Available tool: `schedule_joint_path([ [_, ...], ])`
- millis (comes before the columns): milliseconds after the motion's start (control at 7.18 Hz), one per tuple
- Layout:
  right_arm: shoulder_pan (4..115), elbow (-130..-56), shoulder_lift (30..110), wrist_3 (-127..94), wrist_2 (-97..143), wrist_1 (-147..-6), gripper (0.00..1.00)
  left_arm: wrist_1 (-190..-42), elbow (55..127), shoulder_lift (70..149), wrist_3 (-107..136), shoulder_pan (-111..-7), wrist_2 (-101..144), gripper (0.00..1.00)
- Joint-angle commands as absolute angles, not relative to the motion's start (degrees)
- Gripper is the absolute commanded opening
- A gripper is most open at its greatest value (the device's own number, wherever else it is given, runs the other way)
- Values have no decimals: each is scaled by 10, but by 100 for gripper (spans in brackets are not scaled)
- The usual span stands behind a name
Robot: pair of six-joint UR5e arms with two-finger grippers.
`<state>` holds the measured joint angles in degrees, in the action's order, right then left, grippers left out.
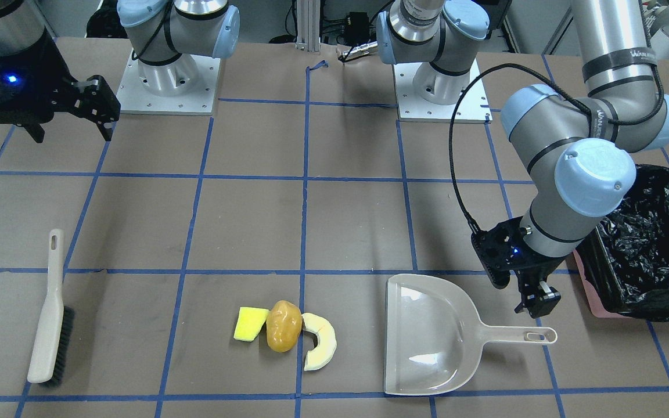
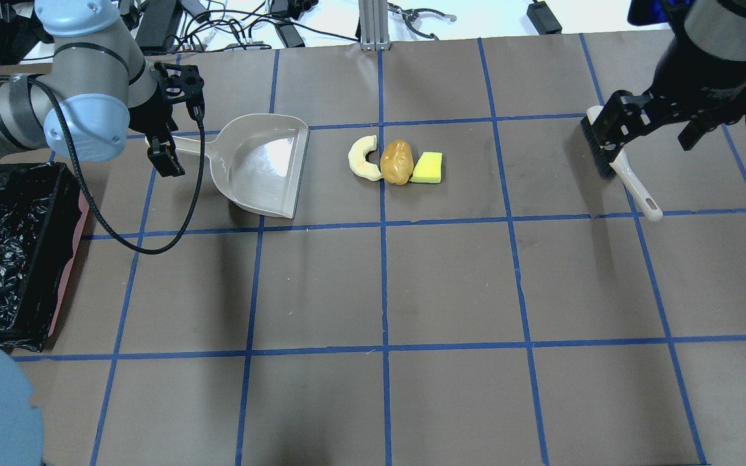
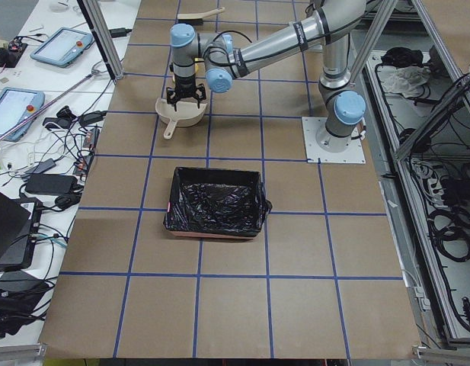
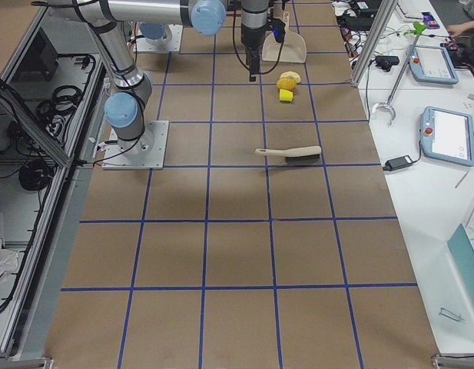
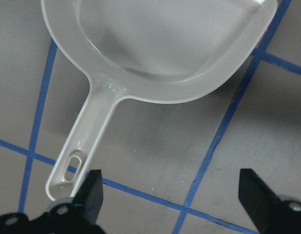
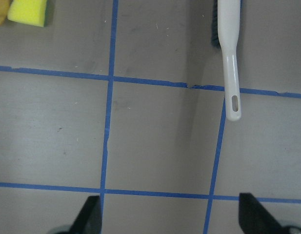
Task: Sweep and dump trash into bin
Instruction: 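Close the right gripper on the white brush handle and lift it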
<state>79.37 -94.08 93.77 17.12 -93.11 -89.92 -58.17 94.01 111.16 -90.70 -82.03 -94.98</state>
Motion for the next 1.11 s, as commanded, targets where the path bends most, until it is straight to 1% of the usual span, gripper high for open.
schedule_joint_path([
  [0,724,-1003,924,240,-921,-941,100,-491,936,1150,-1060,-820,-951,99],
  [139,719,-1025,893,269,-932,-983,100,-464,928,1170,-1087,-815,-947,98],
  [418,703,-1027,807,280,-936,-1053,100,-464,894,1200,-1108,-803,-949,98],
  [557,702,-1027,761,282,-965,-1094,100,-470,893,1212,-1094,-788,-950,98],
  [835,702,-1027,734,280,-964,-1107,100,-500,893,1222,-1063,-772,-948,98],
  [975,702,-1027,706,279,-965,-1112,99,-531,890,1217,-1043,-772,-947,98],
])
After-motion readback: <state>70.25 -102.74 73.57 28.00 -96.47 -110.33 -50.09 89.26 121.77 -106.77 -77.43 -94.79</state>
